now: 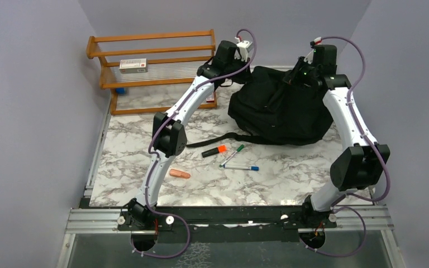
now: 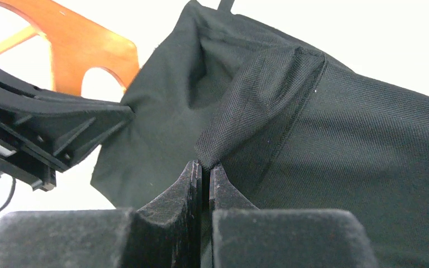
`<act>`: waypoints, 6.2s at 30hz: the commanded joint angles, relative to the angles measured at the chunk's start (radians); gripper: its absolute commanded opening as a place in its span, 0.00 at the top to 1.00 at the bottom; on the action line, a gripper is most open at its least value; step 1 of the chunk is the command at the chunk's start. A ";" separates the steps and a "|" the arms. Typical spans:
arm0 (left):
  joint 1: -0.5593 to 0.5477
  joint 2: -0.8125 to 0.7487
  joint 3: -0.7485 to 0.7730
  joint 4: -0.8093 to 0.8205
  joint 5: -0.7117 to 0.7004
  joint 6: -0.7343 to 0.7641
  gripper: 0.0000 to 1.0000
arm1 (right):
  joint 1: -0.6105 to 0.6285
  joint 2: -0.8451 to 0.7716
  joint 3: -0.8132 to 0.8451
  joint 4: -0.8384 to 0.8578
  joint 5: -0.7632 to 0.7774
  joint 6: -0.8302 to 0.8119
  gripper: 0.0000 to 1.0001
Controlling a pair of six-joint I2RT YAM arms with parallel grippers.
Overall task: Pack the student bag
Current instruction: Adjust the student bag at the center of the board, then pick up the stationery from the center of the board, then place the stationery in the student bag.
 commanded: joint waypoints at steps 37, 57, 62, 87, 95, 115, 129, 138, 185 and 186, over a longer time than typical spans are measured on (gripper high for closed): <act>0.046 -0.881 -1.391 0.215 -0.194 0.169 0.24 | 0.198 -0.328 -0.534 0.154 -0.015 0.058 0.45; -0.173 -0.688 -1.433 0.109 -0.346 0.415 0.24 | 0.300 -0.364 -0.662 0.213 0.100 0.157 0.43; -0.179 -0.645 -1.422 0.108 -0.385 0.427 0.28 | 0.300 -0.377 -0.672 0.224 0.106 0.164 0.43; -0.173 -0.931 -1.454 0.389 -0.033 0.028 0.78 | 0.300 -0.457 -0.932 0.635 -0.099 0.698 0.42; -0.176 -0.914 -1.448 0.461 0.022 -0.025 0.78 | 0.300 -0.389 -0.979 0.750 -0.232 0.740 0.41; -0.176 -0.853 -1.405 0.476 0.050 -0.032 0.78 | 0.300 -0.400 -0.964 0.767 -0.265 0.614 0.43; -0.176 -0.793 -1.331 0.462 0.036 -0.019 0.60 | 0.300 -0.371 -0.917 0.716 -0.287 0.535 0.92; -0.171 -0.761 -1.182 0.443 -0.012 0.001 0.26 | 0.298 -0.546 -0.791 0.297 0.299 0.405 1.00; -0.284 0.006 -0.256 0.053 -0.389 0.195 0.20 | 0.300 -0.920 -0.860 0.126 0.569 0.388 0.99; -0.284 0.014 -0.257 0.050 -0.399 0.201 0.20 | 0.300 -0.918 -0.861 0.127 0.566 0.388 1.00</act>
